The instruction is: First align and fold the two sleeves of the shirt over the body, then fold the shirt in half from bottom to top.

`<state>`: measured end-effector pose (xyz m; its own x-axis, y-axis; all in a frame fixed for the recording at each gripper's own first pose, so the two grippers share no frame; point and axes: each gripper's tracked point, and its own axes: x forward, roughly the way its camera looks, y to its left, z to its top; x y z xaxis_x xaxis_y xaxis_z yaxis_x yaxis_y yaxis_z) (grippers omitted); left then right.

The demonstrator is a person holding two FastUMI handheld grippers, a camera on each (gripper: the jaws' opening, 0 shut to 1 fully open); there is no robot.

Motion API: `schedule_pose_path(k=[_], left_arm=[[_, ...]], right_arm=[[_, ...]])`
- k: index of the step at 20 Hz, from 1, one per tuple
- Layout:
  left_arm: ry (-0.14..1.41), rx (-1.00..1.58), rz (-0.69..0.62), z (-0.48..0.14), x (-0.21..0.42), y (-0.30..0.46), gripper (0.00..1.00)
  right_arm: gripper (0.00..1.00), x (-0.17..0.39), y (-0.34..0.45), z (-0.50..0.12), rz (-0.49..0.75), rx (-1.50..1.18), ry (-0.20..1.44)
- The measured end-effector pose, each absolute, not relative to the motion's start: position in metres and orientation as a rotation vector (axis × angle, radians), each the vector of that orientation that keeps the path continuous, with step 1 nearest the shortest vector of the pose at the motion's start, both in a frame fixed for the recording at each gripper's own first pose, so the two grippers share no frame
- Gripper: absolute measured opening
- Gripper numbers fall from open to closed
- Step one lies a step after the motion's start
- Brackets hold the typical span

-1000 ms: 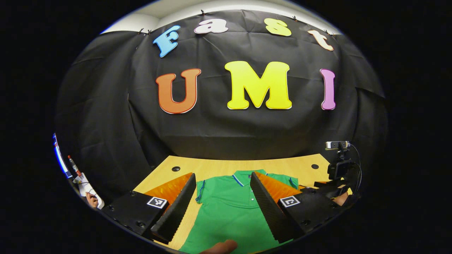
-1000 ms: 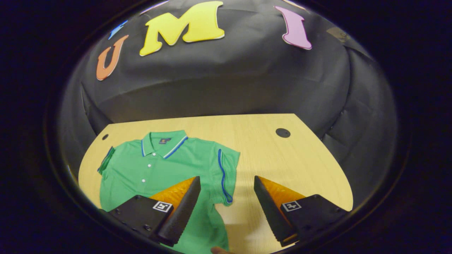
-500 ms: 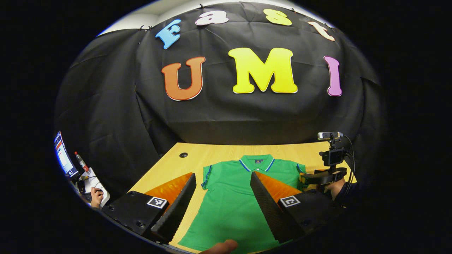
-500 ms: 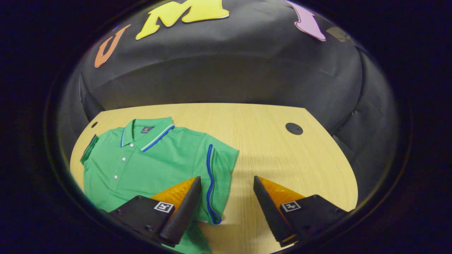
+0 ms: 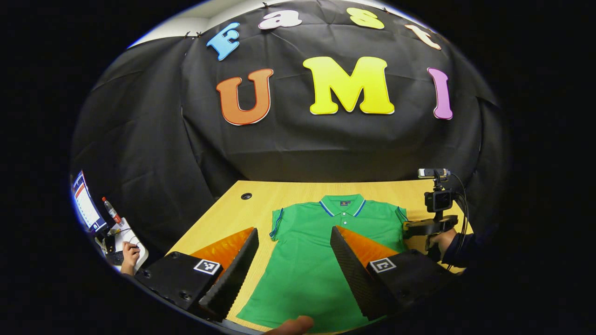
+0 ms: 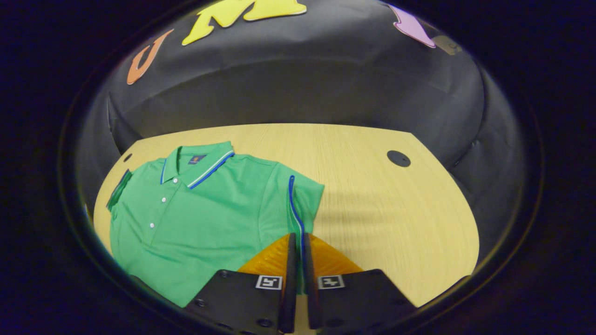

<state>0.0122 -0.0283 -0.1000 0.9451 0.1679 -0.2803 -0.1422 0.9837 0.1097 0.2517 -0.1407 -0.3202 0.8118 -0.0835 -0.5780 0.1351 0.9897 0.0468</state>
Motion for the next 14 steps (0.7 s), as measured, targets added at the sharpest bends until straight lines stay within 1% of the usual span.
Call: schedule_pose_path(k=[1,2,3,4,5,7,10,12,14], left_arm=[[0.294,0.092,0.163,-0.101,0.012,-0.026,1.00],[0.295,0.093,0.168,-0.102,0.011,-0.023,1.00],[0.296,0.090,0.174,-0.102,0.009,-0.021,1.00],[0.298,0.088,0.177,-0.103,0.010,-0.019,1.00],[0.300,0.087,0.181,-0.103,0.009,-0.018,1.00],[0.301,0.087,0.186,-0.102,0.007,-0.016,1.00],[0.293,0.095,0.191,-0.101,0.005,-0.012,1.00],[0.286,0.093,0.192,-0.097,0.003,-0.009,1.00],[0.275,0.089,0.196,-0.094,0.002,-0.005,1.00]], right_arm=[[0.14,0.249,-0.141,-0.318,-0.113,0.094,0.612],[0.14,0.246,-0.142,-0.315,-0.114,0.086,0.613],[0.05,0.250,-0.141,-0.320,-0.102,0.082,0.612],[0.06,0.250,-0.141,-0.318,-0.102,0.076,0.611],[0.04,0.249,-0.141,-0.320,-0.104,0.073,0.614],[0.03,0.249,-0.143,-0.313,-0.118,0.067,0.601],[0.06,0.248,-0.141,-0.293,-0.127,0.044,0.551],[0.01,0.246,-0.132,-0.281,-0.108,0.031,0.527],[0.05,0.247,-0.120,-0.270,-0.088,0.011,0.505]])
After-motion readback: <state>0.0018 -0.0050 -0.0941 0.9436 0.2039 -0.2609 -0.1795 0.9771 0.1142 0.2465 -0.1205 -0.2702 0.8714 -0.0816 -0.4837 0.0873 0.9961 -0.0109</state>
